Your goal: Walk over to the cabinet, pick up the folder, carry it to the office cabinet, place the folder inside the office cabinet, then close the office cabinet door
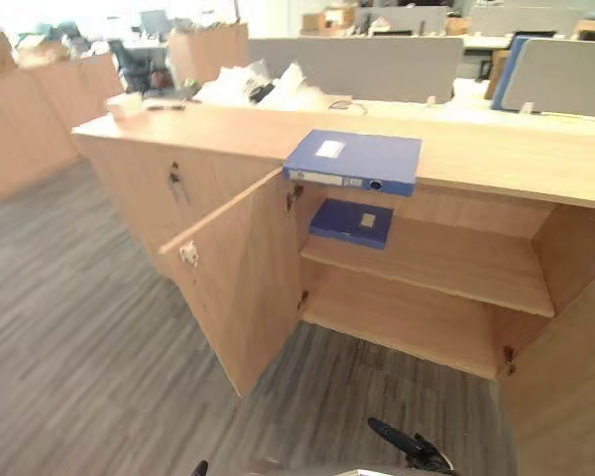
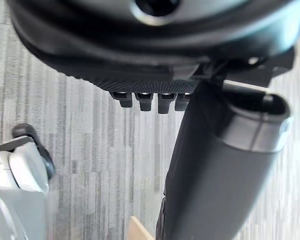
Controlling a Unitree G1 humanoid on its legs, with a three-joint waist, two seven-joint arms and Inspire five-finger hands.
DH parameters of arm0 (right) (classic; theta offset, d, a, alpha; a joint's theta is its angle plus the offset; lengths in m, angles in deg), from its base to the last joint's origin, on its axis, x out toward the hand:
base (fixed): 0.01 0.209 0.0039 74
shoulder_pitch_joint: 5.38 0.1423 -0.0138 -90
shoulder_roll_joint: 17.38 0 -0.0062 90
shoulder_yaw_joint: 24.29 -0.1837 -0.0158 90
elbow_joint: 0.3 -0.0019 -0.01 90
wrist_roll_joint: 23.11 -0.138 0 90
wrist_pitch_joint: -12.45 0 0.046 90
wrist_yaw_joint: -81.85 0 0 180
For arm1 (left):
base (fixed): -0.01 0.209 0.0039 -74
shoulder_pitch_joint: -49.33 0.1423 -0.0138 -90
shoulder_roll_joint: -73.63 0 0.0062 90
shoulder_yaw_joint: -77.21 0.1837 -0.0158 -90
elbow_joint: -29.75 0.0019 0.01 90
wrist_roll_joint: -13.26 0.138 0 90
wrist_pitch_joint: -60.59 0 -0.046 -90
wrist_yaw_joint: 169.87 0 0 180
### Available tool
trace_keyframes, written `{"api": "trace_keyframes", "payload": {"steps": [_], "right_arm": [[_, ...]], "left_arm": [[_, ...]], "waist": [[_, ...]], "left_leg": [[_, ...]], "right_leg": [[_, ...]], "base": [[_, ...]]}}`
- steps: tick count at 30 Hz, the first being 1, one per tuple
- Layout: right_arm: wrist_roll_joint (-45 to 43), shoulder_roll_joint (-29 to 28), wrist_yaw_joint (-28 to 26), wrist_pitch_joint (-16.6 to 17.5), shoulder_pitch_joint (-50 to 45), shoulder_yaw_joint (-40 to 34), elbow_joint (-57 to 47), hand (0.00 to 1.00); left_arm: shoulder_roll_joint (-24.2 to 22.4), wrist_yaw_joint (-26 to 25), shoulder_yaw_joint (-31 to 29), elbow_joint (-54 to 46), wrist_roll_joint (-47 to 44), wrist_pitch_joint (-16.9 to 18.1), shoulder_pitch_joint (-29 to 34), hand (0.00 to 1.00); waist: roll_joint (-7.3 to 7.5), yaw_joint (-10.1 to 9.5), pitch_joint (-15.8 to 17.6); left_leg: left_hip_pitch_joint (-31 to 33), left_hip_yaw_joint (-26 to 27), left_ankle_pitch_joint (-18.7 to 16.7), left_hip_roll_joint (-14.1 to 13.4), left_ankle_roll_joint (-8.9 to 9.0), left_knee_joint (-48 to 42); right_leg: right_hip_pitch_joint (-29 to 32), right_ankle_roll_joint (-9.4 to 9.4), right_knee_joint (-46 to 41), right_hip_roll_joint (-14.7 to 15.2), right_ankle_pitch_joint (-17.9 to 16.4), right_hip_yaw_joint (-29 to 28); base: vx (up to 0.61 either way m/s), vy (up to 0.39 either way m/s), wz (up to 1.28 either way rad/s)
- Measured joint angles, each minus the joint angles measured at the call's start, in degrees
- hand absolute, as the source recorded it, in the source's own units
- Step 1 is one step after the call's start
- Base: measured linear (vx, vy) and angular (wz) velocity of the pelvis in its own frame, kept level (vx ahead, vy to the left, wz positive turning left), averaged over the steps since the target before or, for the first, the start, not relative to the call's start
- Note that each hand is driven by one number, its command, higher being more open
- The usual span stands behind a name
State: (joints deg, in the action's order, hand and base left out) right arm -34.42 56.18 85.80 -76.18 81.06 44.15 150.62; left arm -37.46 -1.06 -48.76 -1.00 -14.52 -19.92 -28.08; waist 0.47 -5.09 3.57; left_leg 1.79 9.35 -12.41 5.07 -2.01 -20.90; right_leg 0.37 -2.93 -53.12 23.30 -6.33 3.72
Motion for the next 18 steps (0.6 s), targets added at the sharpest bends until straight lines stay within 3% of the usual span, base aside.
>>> {"api": "trace_keyframes", "payload": {"steps": [2, 3, 4, 7, 9, 10, 13, 18], "right_arm": [[0.1, 0.2, 0.0, 0.4, 0.1, 0.0, 0.0, 1.0], [0.0, -0.1, -0.3, 1.0, 0.2, 0.2, -0.1, 1.0], [0.0, -0.5, -0.6, 1.6, 0.3, 0.3, -0.1, 1.0], [0.1, -0.9, -0.9, 1.3, 0.6, 0.9, 0.0, 1.0], [0.1, -0.1, -0.9, 0.6, 0.6, 3.6, 0.6, 1.0], [0.3, 1.2, -0.9, 0.1, 0.4, 5.2, 1.3, 1.0], [1.2, 2.6, -0.8, -0.1, 0.5, 7.5, 3.0, 1.0], [1.6, 2.6, -0.6, -0.6, 0.1, 7.6, 4.0, 1.0]], "left_arm": [[0.5, 0.4, 1.2, -0.1, 1.8, 0.1, -0.4, 1.0], [0.7, 0.9, 2.4, -0.3, 3.5, 0.1, -1.1, 1.0], [0.8, 1.4, 4.5, -0.3, 4.9, 0.1, -1.6, 1.0], [1.5, 2.7, 7.7, -0.3, 7.3, 0.1, -2.7, 1.0], [1.6, 2.9, 7.9, -0.4, 8.4, 0.2, -2.9, 1.0], [1.7, 3.1, 8.2, 0.3, 8.5, 0.1, -3.0, 1.0], [1.8, 4.4, 8.7, 0.6, 9.6, 0.0, -3.4, 1.0], [2.1, 6.0, 8.5, 0.6, 10.3, 0.0, -3.2, 1.0]], "waist": [[-0.23, 0.46, -0.2], [-0.35, 0.71, -0.4], [-0.35, 1.4, -0.4], [-0.29, 2.36, -0.4], [0.03, 2.38, -0.1], [-0.03, 3.0, -0.2], [-0.15, 2.9, 0.1], [0.44, 2.98, 0.6]], "left_leg": [[-2.2, -0.6, 0.0, -0.1, -0.21, 1.6], [-4.1, -1.1, 0.0, -0.5, -0.37, 3.0], [-5.4, -2.1, 0.1, -1.3, -0.4, 4.1], [-7.4, -4.1, -0.2, -3.2, 0.08, 5.8], [-8.8, -4.4, -1.2, -4.6, 1.89, 6.0], [-9.7, -5.5, -1.9, -6.1, 3.2, 5.7], [-11.3, -5.6, -0.7, -8.7, 5.25, 9.3], [-12.3, -5.6, -0.2, -11.5, 5.56, 6.6]], "right_leg": [[1.7, 0.31, -1.0, 0.2, -0.3, 3.2], [3.2, 1.89, -0.6, -1.0, -2.0, 5.4], [3.8, 3.83, 2.5, -3.1, -4.8, 7.3], [3.9, 5.91, 14.6, -7.7, -8.7, 10.3], [3.8, 6.08, 24.6, -10.0, -8.2, 11.9], [1.8, 5.55, 26.5, -11.9, -7.0, 13.4], [1.6, 3.72, 27.2, -14.9, -8.0, 14.2], [-2.6, 2.74, 30.9, -17.9, -8.6, 15.2]], "base": [[0.19, 0.108, 0.01], [0.19, 0.012, 0.18], [0.19, -0.025, 0.25], [0.18, -0.121, 0.3], [0.26, -0.259, 0.12], [0.27, -0.288, 0.1], [0.27, -0.269, -0.01], [0.16, -0.17, -0.01]]}}
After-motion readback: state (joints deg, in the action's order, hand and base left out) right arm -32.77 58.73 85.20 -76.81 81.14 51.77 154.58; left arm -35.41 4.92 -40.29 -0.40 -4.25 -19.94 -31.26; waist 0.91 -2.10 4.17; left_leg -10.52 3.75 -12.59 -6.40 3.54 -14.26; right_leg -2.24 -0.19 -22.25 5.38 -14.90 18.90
